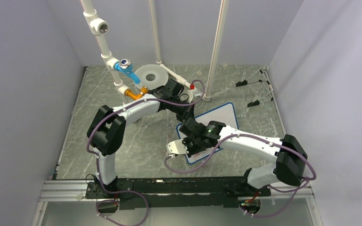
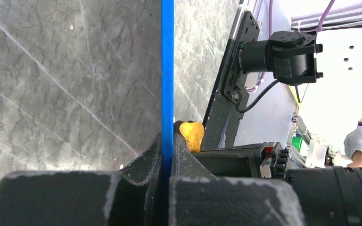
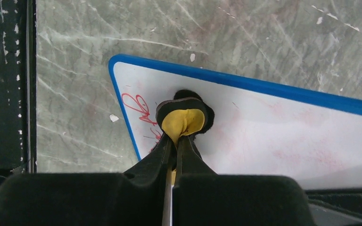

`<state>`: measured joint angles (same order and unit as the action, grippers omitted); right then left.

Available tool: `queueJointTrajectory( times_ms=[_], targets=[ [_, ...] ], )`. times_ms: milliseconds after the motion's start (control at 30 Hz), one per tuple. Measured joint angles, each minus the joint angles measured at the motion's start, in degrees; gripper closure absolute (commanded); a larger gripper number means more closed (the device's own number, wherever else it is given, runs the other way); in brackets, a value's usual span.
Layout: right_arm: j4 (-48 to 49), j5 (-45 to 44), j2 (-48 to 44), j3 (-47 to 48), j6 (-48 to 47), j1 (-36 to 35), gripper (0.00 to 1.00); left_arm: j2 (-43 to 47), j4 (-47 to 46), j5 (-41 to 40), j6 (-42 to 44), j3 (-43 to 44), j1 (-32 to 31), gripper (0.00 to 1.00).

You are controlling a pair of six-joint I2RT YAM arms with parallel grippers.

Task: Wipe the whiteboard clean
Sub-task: Erase the whiteboard at the center of the board.

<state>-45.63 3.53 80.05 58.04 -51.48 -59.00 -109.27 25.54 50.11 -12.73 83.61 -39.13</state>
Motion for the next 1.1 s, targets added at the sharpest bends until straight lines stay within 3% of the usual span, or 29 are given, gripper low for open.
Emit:
queueJointTrajectory(
  times_ms=[367,867,1100],
  targets=[
    [-4.4,-0.7,5.5,0.0,-2.2,-3.9,1.00,-0.2,0.5,0.0,0.2,0.3,-0.1,1.00],
    [-1.0,-7.5,0.7,3.2,3.6,-0.9,1.00,-0.2,0.1,-0.5,0.3,0.6,0.0,1.00],
    [-0.7,-5.2,-0.2,-1.9,0.9,-2.6,1.00,-0.2,0.4,-0.4,0.2,0.6,0.0,1.00]
  ],
)
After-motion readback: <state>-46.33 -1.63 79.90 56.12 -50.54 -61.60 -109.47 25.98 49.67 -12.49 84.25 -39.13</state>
